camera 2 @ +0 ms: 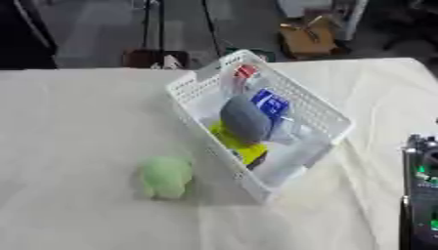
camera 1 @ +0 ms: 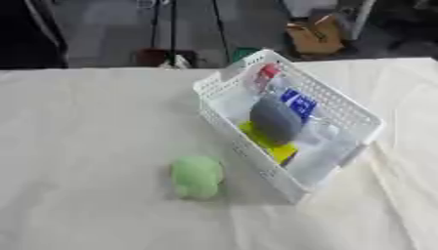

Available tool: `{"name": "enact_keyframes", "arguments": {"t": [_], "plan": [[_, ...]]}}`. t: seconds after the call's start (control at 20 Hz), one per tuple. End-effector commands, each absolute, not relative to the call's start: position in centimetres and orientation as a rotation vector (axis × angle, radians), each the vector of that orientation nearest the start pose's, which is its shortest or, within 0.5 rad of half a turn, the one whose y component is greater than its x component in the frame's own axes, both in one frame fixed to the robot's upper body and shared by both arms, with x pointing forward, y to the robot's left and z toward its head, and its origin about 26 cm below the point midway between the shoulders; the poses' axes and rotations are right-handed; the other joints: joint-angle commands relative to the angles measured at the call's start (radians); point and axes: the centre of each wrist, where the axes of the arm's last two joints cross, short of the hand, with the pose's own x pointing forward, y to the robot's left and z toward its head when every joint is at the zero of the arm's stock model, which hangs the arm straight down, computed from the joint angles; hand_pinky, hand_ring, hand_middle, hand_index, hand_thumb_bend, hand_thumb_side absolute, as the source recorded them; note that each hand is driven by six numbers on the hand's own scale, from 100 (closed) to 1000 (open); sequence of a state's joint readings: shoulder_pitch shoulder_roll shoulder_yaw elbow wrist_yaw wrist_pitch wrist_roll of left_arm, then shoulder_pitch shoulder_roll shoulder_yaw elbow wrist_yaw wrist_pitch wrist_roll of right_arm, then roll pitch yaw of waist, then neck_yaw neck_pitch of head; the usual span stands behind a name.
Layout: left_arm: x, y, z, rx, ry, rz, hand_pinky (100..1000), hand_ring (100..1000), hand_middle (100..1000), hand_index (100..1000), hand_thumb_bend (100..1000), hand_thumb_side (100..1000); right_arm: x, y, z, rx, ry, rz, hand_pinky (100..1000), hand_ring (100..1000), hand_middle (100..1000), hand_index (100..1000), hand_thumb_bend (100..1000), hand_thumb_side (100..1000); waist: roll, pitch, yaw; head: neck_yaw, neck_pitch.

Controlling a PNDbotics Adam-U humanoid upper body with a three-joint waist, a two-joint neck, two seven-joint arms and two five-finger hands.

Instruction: Pick up objects on the table and place them in the box.

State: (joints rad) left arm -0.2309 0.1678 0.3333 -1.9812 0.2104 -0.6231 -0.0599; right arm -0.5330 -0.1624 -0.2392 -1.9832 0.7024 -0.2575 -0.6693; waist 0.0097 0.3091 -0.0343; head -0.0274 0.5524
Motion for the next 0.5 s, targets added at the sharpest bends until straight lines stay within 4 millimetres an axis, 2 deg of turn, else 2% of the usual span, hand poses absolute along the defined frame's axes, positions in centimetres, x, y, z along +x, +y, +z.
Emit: {"name": "enact_keyframes", "arguments": {"t": [0.05, 0.5], "plan": [[28.39, 32.73, 18.59, -0.223, 3.375, -0.034, 801, 656, 734, 834, 100, 754, 31.17, -27.28, 27.18, 1.279, 2.882, 0.414, 739, 702, 630, 801, 100, 964, -0.002, -0.012, 0.002, -0.002, 0.0], [28.42, 32.69, 18.67, -0.217, 3.373, -0.028, 801, 657, 736, 836, 100, 753, 31.18, -27.22, 27.3, 1.272, 2.885, 0.409, 740, 701, 630, 802, 100, 963, -0.003, -0.009, 0.003, -0.005, 0.002]]}}
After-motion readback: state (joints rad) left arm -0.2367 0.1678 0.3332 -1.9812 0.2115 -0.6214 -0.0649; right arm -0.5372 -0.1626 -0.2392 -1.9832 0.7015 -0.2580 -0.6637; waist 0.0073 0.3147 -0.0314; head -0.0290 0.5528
